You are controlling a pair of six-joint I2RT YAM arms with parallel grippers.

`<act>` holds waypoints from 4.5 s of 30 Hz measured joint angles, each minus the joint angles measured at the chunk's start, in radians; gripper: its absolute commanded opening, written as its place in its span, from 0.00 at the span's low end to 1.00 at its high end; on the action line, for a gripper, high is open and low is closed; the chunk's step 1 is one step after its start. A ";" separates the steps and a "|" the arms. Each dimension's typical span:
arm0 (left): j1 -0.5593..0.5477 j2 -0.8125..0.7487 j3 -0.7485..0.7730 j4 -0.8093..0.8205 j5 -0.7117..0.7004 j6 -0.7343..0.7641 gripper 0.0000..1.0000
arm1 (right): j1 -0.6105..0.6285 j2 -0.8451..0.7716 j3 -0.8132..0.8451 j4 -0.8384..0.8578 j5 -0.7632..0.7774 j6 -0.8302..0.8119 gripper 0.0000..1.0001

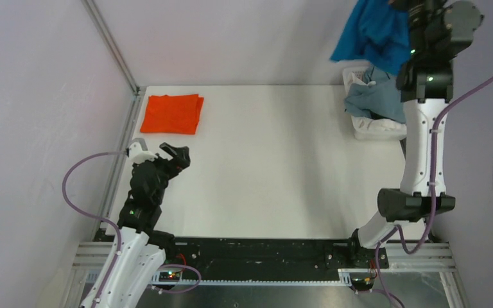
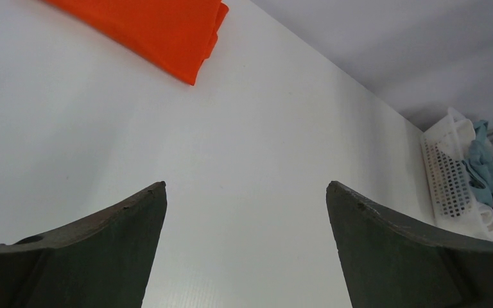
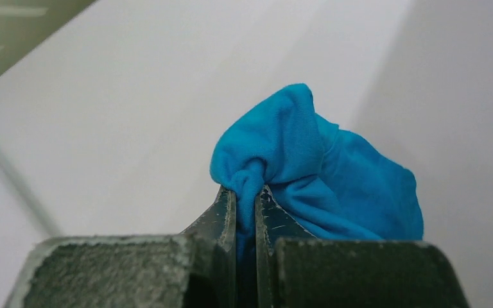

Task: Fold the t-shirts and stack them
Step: Move the tshirt to the center of the board, then flatten out the tshirt

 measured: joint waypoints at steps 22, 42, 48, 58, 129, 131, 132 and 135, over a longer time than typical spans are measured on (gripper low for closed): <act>0.000 -0.222 -0.088 -0.121 0.134 -0.094 0.98 | 0.920 -0.388 -0.855 -0.082 0.372 -0.312 0.00; -0.082 0.205 -0.071 -0.153 0.202 -0.115 0.98 | 0.897 -0.075 -1.018 -0.158 0.472 -0.098 0.99; -0.283 0.430 -0.008 -0.147 0.159 -0.110 1.00 | 0.658 -0.456 -1.343 -0.198 0.414 0.053 0.99; -0.482 0.788 0.100 -0.064 0.118 -0.030 0.82 | 0.456 -0.560 -1.714 -0.298 0.264 0.217 0.99; -0.254 0.753 1.074 -0.179 -0.369 0.322 0.00 | 0.294 -0.565 -1.003 -0.095 0.263 0.012 0.00; -0.227 0.879 1.197 -0.183 -0.317 0.359 0.00 | 0.276 -0.433 -0.873 -0.103 0.231 -0.004 0.00; -0.222 0.917 1.238 -0.185 -0.296 0.372 0.00 | 0.271 -0.389 -0.828 -0.105 0.224 -0.008 0.00; -0.215 1.026 1.388 -0.202 -0.233 0.410 0.00 | 0.257 -0.257 -0.633 -0.151 0.198 -0.026 0.00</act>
